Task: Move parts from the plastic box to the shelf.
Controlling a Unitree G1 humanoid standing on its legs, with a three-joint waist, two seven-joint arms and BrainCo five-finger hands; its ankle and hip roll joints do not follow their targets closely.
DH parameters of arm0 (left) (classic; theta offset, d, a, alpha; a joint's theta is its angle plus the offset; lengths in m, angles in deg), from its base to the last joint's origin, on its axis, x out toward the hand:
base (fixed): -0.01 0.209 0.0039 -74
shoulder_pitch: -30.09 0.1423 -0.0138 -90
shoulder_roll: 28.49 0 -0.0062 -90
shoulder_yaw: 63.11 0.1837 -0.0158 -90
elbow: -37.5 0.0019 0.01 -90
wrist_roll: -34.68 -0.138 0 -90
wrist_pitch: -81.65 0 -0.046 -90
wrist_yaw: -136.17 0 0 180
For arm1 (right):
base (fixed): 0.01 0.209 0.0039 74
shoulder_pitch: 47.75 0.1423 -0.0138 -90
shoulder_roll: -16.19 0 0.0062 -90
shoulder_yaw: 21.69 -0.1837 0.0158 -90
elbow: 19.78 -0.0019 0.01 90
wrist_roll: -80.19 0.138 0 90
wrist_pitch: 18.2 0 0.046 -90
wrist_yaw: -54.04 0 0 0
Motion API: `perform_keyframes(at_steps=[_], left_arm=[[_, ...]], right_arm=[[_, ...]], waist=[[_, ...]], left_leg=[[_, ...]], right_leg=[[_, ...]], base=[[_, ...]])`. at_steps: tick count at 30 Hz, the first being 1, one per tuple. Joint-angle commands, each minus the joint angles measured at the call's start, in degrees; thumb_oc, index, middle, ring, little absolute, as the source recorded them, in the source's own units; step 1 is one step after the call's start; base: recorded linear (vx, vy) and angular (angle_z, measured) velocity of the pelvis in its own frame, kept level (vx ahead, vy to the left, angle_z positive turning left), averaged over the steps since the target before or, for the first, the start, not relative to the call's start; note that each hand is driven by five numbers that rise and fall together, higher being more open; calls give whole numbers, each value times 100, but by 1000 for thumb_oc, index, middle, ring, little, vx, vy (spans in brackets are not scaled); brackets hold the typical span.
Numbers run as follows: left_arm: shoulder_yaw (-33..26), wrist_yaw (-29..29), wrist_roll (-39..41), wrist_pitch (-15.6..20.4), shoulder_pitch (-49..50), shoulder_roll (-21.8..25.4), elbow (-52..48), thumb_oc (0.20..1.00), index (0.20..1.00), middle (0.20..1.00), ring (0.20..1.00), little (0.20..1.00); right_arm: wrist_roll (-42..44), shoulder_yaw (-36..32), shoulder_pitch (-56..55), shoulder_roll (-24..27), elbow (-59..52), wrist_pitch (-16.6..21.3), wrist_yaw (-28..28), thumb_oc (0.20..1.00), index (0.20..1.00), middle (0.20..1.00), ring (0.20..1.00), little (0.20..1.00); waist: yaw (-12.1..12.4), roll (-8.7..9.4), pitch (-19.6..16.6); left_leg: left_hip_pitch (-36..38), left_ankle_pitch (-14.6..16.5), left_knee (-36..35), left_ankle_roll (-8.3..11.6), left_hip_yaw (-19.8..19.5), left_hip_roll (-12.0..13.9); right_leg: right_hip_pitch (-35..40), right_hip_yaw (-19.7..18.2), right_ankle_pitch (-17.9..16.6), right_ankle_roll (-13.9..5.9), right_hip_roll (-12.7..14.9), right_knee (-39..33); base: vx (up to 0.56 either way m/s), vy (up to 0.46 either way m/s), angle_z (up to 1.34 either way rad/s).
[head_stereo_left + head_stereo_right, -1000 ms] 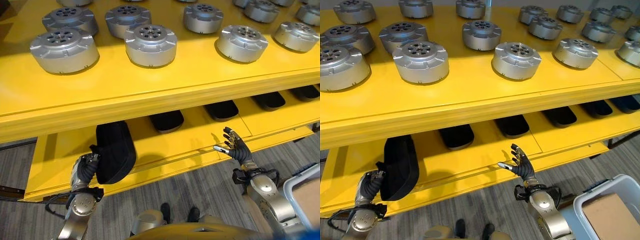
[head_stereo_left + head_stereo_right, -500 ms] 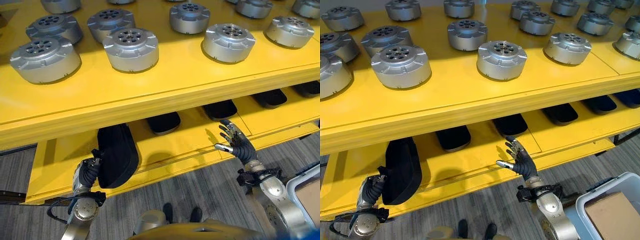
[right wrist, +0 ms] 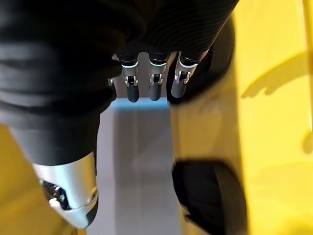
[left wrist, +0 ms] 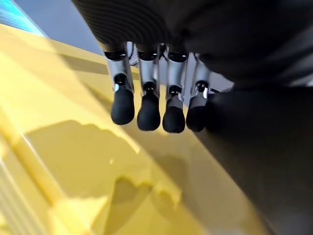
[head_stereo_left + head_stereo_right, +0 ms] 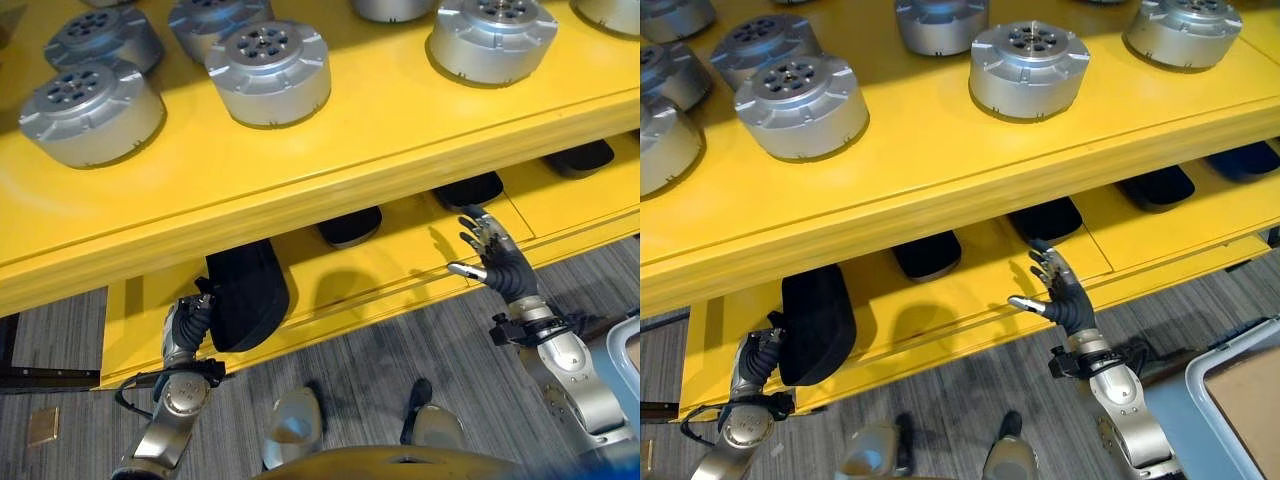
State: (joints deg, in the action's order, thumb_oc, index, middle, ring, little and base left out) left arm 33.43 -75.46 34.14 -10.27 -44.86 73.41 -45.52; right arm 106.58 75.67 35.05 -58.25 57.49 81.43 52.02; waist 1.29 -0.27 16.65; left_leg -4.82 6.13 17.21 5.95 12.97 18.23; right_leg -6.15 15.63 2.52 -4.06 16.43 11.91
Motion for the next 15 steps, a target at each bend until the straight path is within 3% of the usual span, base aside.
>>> perform_keyframes(at_steps=[1,4,8,12,15], left_arm=[[-221,-281,118,383,48,173,-424,200,200,200,200,200],[-167,-220,124,377,-18,202,-401,200,200,200,200,200],[-44,-114,-36,350,-104,214,-352,200,200,200,200,200],[-31,-122,-116,283,2,250,-587,200,200,200,200,200],[-77,-107,-158,312,30,298,-708,200,200,200,200,200]], right_arm=[[81,-11,279,244,-304,221,-77,1000,1000,1000,1000,1000],[172,-82,318,228,-267,114,-125,1000,1000,1000,1000,1000],[222,-178,341,134,-261,-27,-270,1000,1000,1000,1000,1000],[263,-310,200,93,-405,-187,-238,1000,1000,1000,1000,1000],[326,-323,167,61,-440,-205,-210,1000,1000,1000,1000,1000]], waist=[[81,-189,-224],[74,-256,-154],[71,-322,-50],[113,-260,9],[168,-201,79]], left_leg=[[548,-1281,-917,293,-10,162],[431,-1219,-732,303,-43,64],[317,-853,-563,180,-3,-298],[401,-388,-582,53,15,-574],[400,-280,-532,-3,7,-627]], right_leg=[[-33,212,511,-55,-483,451],[-4,203,531,-50,-466,476],[94,99,364,-207,-333,383],[190,63,186,-377,-168,270],[231,88,136,-451,-113,246]], base=[[-138,370,14],[-82,230,17],[-48,196,26],[-5,112,24],[-44,6,10]])
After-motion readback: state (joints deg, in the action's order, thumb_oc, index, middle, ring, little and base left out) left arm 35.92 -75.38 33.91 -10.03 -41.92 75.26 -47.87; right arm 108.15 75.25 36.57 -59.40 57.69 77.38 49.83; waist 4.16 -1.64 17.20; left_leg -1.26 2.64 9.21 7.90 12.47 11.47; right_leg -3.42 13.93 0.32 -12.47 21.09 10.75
